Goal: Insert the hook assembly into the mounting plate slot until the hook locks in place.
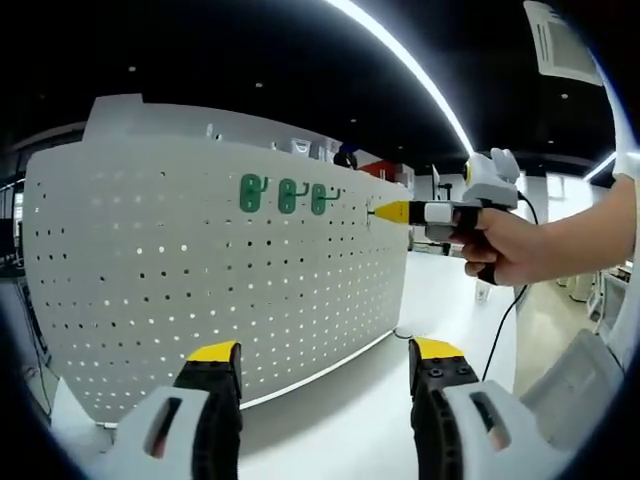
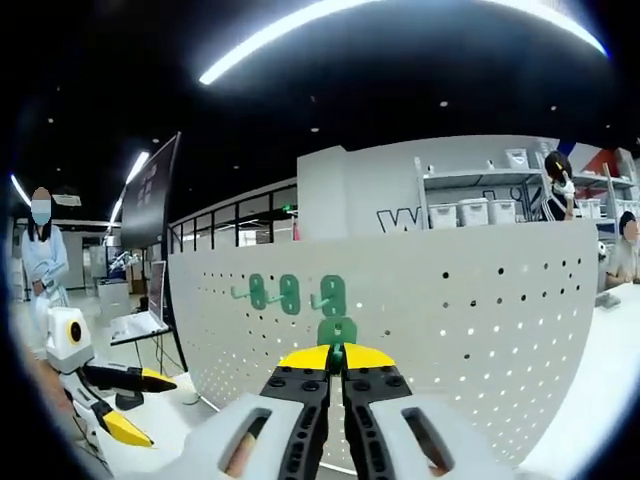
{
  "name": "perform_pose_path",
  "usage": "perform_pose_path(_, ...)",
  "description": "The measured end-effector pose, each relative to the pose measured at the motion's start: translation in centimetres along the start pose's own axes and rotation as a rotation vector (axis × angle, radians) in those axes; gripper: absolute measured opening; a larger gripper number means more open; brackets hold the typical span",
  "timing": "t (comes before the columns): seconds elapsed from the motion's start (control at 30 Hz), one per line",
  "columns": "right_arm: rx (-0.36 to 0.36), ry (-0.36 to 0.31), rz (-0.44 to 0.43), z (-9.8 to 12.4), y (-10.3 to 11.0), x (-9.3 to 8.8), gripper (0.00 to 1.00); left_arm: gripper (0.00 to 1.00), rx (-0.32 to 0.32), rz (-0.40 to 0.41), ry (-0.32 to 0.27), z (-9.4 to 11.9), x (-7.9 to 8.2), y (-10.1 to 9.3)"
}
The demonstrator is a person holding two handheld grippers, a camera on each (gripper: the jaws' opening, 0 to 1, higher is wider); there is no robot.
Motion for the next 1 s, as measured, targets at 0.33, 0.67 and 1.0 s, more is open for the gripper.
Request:
perform_pose_path(0.33,-0.044,-0.022,0.038,-1.1,-1.7,1.0,0.00,0.69,0.016,0.005,-0.001,0.5,0.0,0.3)
perform_pose_path(0.67,-0.076,-0.028,0.081,-2.3,-2.9,1.8,0.01,0.69,0.029,0.012,0.000,0.8,-0.1,0.7)
perform_pose_path(1.0,-0.085,-0.034,0.126,-3.1,-3.3,2.0,0.01,0.69,0.024,0.020,0.003,0.8,-0.2,0.6)
Point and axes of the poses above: the point that each gripper's makers call its tool centre point, and the gripper's own axes: z roughly backward along the fingers, y roughly to its left, x roughly out of its top, the point moved 3 cm from there along z, roughly backward along the fingers, and after that the axes turned 10 degrees about z, right-handed, at the moved point
